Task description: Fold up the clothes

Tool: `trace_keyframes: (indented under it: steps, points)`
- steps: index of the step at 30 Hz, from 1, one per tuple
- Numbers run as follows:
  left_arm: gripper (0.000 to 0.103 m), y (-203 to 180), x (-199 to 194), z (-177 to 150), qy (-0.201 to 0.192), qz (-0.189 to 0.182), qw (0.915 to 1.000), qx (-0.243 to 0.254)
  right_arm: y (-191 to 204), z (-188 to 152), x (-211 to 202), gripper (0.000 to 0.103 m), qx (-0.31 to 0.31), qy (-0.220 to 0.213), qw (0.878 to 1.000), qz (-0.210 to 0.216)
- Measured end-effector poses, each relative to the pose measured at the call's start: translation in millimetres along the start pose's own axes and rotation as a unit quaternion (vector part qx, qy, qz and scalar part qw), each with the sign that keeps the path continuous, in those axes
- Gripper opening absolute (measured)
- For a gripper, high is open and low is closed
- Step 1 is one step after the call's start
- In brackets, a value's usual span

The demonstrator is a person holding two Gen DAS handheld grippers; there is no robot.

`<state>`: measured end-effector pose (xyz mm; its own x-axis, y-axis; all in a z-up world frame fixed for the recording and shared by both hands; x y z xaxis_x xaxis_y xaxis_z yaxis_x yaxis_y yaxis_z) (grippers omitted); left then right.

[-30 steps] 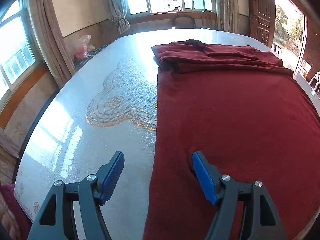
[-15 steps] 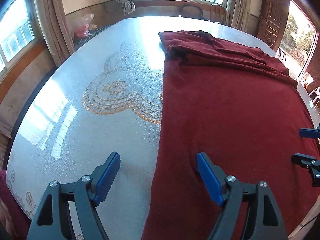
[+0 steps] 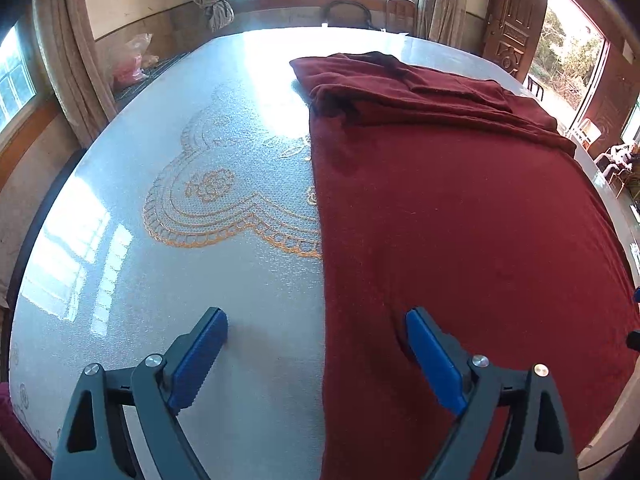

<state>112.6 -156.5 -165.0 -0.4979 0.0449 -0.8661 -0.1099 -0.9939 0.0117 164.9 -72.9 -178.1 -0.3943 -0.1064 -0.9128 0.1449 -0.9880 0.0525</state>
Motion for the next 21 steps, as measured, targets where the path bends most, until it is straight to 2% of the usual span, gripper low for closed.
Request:
trace_keyframes:
  steps: [6, 12, 13, 15, 17, 21]
  points:
    - [0.094, 2, -2, -3, 0.007, 0.001, 1.0000, -0.005, 19, 21, 14, 0.089, -0.043, 0.015, 0.999, -0.008]
    - [0.094, 15, -16, -27, 0.003, -0.007, 1.0000, 0.001, 22, 18, 20, 0.089, -0.102, 0.028, 0.994, -0.014]
    - [0.092, 19, -20, -31, 0.005, -0.017, 0.9998, 0.003, 14, 15, 19, 0.089, -0.100, 0.034, 0.994, -0.012]
    - [0.081, 30, -29, -36, 0.005, -0.044, 0.9989, -0.012, -7, 7, 14, 0.089, -0.082, 0.040, 0.996, 0.004]
    - [0.081, 45, -37, -37, 0.006, -0.065, 0.9968, -0.047, -33, 1, 1, 0.089, -0.049, 0.033, 0.998, 0.035]
    - [0.081, 72, -40, -38, 0.016, -0.061, 0.9935, -0.094, -88, -9, -19, 0.089, 0.021, 0.025, 0.998, 0.061]
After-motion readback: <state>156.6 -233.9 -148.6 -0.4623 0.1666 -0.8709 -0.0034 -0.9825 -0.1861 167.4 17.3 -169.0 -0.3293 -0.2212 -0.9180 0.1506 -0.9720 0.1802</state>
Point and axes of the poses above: each gripper's, at about its wrist camera, not at the fingertips, and x roughly the way its jaws point, y to its left, z to its top, the point moved 2 cm from there along x, roughly the way its jaws point, and after that the axes turned 2 degrees about x, right-handed, at the moved point
